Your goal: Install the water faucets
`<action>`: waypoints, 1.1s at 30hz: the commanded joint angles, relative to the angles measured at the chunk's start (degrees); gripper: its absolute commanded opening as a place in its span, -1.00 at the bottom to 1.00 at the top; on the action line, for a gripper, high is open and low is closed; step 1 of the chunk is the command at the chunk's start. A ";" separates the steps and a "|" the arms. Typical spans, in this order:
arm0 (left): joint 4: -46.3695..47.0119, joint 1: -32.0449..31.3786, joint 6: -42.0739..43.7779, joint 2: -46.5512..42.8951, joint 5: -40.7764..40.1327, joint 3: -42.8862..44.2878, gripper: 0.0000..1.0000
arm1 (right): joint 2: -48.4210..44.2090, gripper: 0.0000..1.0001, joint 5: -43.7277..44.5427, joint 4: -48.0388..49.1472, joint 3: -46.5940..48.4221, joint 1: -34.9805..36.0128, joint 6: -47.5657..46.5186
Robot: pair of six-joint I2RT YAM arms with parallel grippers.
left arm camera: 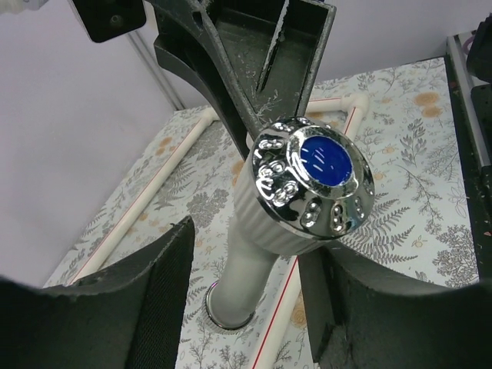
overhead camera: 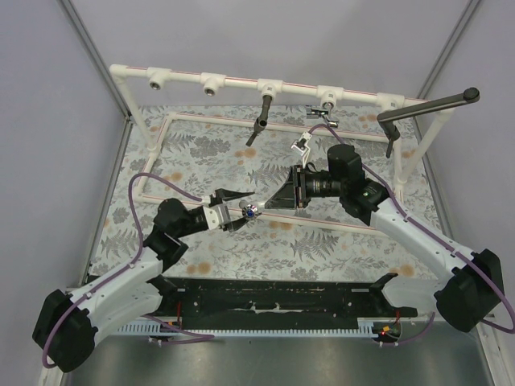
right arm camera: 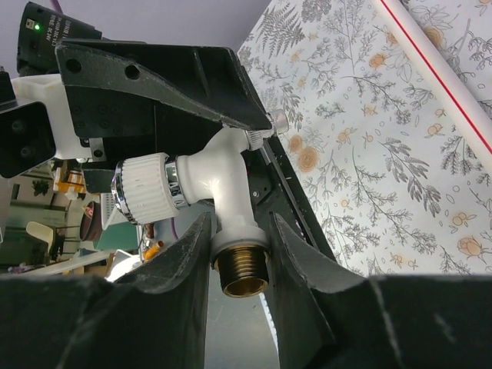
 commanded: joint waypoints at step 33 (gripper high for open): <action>-41.48 -0.38 -37.91 -5.84 -43.52 20.98 -0.96 | -8.74 0.55 22.18 -27.38 19.63 -0.58 -32.89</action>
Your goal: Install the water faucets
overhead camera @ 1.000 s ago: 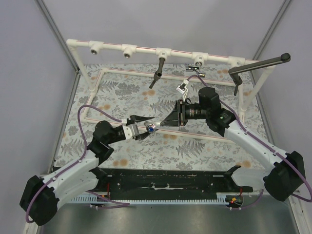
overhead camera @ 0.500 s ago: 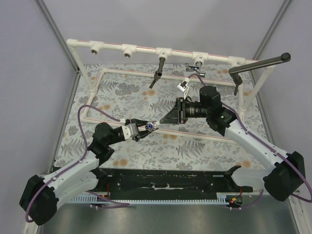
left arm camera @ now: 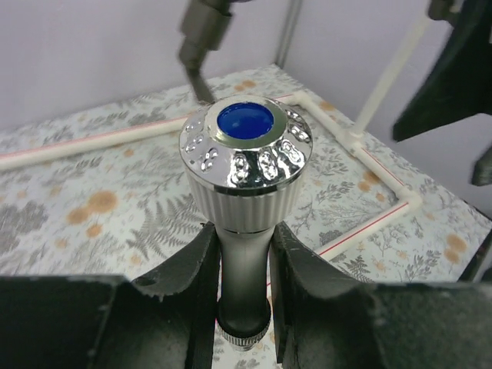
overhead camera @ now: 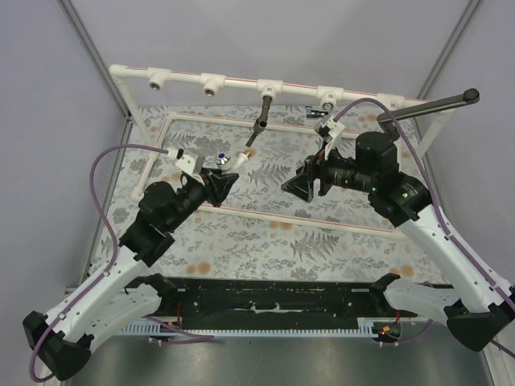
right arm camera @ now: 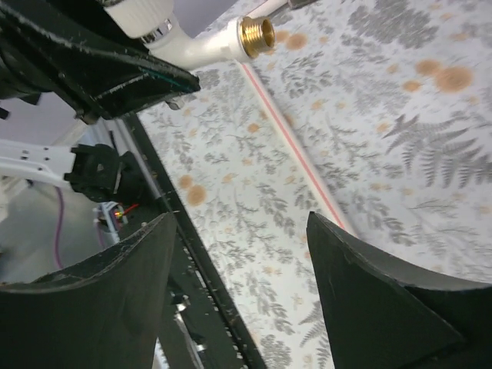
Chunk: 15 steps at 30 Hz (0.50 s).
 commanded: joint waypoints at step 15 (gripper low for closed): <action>-32.76 14.11 -19.85 0.33 -6.46 16.32 -0.96 | 18.36 0.72 14.88 -38.93 50.52 -1.08 -29.74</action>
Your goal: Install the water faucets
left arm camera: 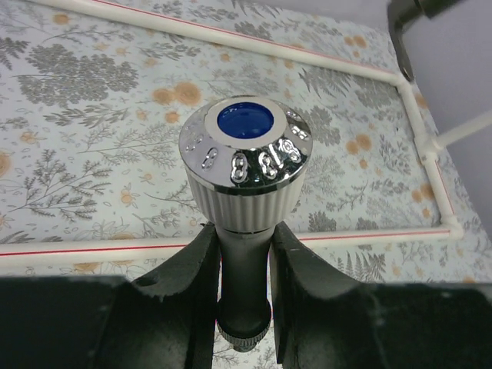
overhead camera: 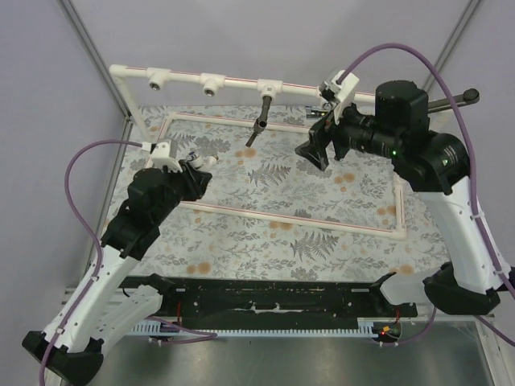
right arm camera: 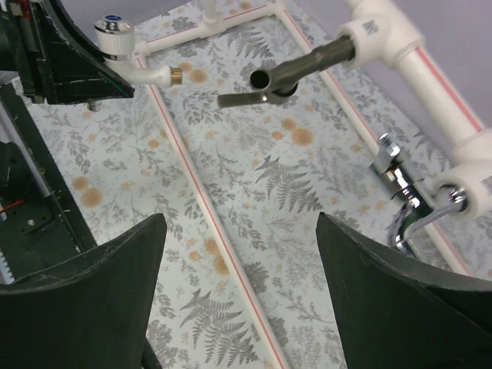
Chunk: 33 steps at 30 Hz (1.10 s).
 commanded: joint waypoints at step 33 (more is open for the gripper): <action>-3.33 13.87 -9.15 5.82 12.73 8.36 -0.96 | 36.63 0.49 -5.91 -6.67 32.09 -19.87 -13.00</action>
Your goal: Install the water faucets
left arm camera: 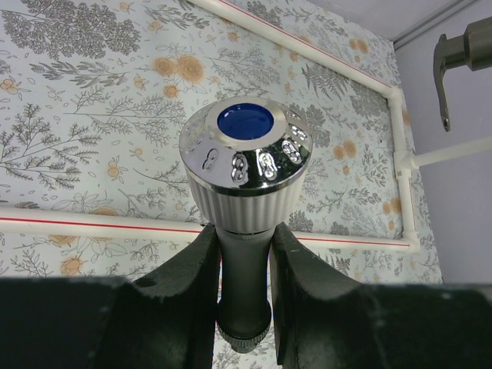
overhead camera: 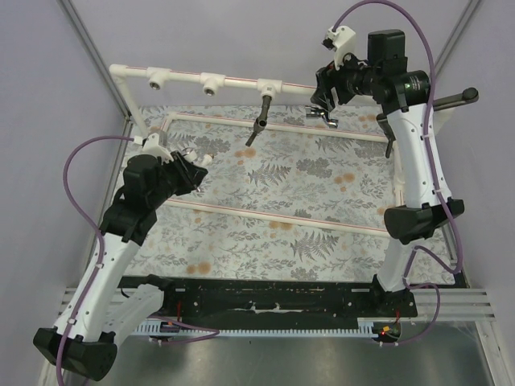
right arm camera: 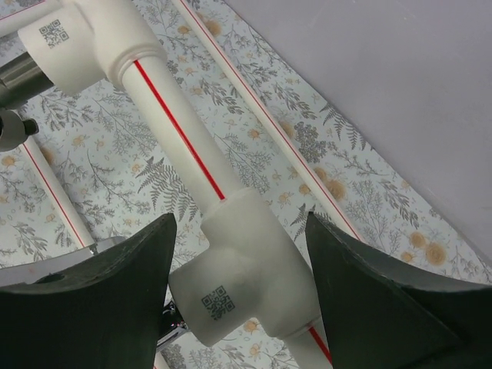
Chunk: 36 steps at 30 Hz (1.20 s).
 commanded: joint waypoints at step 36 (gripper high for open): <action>-0.64 2.63 1.49 6.90 -4.29 13.73 -0.96 | -15.27 0.28 9.51 -1.20 -12.92 4.83 -5.35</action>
